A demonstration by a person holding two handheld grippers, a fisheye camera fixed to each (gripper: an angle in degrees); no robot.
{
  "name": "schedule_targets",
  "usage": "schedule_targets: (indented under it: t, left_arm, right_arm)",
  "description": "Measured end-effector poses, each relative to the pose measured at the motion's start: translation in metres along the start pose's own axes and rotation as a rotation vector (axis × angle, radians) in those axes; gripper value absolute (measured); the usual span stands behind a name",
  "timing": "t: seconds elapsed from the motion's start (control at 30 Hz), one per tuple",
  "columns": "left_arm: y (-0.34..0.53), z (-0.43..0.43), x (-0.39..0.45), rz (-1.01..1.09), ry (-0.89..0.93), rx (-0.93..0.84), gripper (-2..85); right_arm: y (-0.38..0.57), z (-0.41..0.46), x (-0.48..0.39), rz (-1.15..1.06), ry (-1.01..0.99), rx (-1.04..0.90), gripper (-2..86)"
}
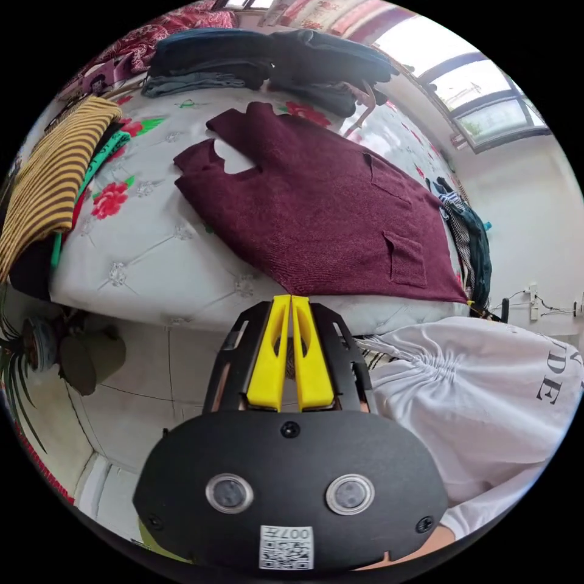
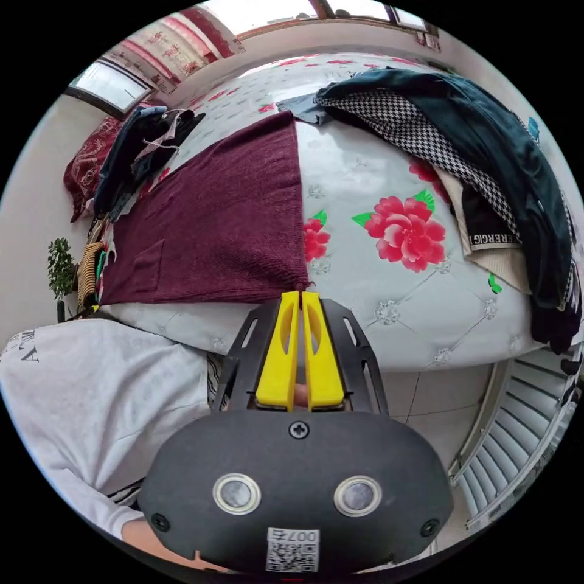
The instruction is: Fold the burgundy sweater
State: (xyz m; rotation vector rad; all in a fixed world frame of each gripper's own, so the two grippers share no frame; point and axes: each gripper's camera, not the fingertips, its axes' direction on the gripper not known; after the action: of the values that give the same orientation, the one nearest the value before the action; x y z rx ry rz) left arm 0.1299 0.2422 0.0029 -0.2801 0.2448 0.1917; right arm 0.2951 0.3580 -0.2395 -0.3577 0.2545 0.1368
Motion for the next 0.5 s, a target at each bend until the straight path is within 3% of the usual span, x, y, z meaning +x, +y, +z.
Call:
schedule_targets:
  t: [0.07,0.2,0.33,0.5]
  left_arm:
    - [0.014,0.016,-0.007,-0.073,0.066,0.029,-0.2]
    - [0.046,0.004,-0.025,-0.187,0.093,0.197,4.3]
    - [0.048,-0.017,-0.055,-0.259,0.047,0.288,5.8]
    - [-0.008,-0.038,-0.093,-0.278,0.002,0.340,5.7]
  right_arm:
    - [0.009,0.009,0.005,0.150,0.113,-0.001,-0.2]
    - [0.037,-0.026,-0.010,0.298,0.191,0.217,-0.2]
    - [0.043,-0.039,-0.045,0.280,-0.058,0.358,-0.3]
    - [0.011,-0.019,-0.134,0.091,-0.229,0.334,-0.3]
